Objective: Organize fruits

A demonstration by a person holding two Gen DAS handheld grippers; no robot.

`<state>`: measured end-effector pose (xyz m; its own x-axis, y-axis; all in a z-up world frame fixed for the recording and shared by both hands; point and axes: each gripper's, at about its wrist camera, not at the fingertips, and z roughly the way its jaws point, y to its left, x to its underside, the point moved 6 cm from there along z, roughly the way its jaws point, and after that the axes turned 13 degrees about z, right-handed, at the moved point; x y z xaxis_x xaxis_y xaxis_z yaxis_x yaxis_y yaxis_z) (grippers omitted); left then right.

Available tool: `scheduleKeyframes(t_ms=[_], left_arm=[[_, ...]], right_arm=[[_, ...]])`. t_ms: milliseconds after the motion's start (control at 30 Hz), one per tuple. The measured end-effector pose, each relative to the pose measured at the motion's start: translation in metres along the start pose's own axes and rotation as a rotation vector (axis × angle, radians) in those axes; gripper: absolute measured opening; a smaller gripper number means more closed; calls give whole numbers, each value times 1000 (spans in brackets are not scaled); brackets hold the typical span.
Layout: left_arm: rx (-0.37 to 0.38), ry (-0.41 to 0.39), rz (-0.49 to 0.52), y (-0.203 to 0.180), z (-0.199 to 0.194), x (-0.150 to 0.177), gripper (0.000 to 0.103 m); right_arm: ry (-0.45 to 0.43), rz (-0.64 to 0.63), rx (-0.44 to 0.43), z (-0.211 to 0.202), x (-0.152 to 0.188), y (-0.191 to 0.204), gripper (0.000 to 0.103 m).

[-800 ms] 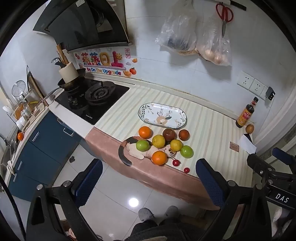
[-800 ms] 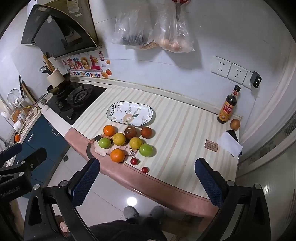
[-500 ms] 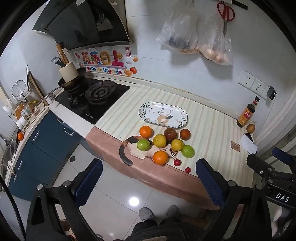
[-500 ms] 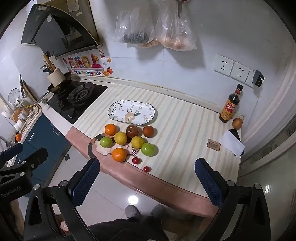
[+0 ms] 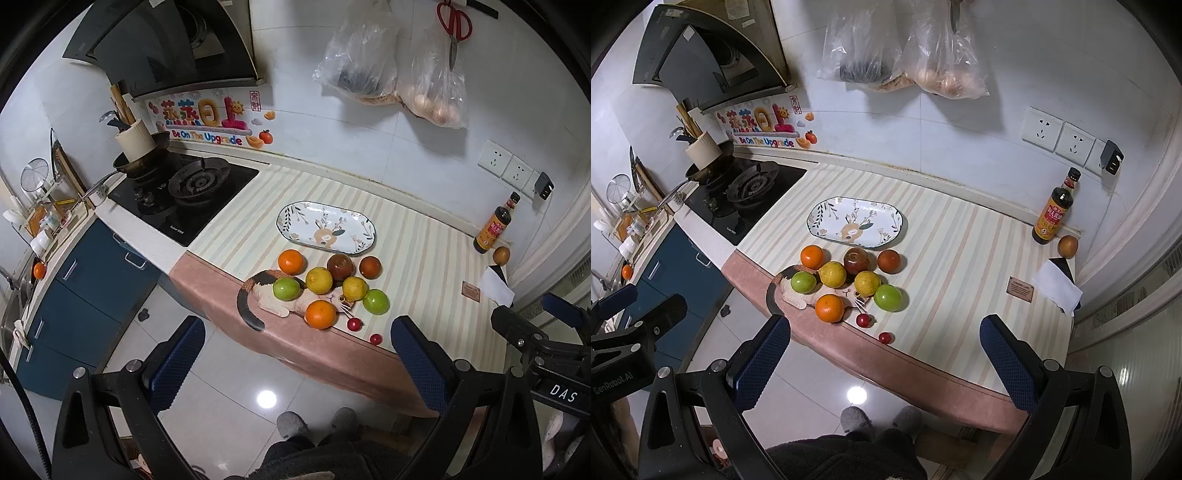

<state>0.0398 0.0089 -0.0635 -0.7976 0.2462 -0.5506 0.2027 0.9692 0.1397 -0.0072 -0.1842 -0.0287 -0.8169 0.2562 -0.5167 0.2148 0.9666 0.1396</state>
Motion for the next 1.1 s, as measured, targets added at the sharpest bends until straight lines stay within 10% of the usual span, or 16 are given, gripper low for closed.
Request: scheduleKeyframes(t_ms=[1100], left_arm=[[14, 48, 4, -10, 14, -1, 103]], right_arm=[[27, 3, 1, 16, 4, -4, 103]])
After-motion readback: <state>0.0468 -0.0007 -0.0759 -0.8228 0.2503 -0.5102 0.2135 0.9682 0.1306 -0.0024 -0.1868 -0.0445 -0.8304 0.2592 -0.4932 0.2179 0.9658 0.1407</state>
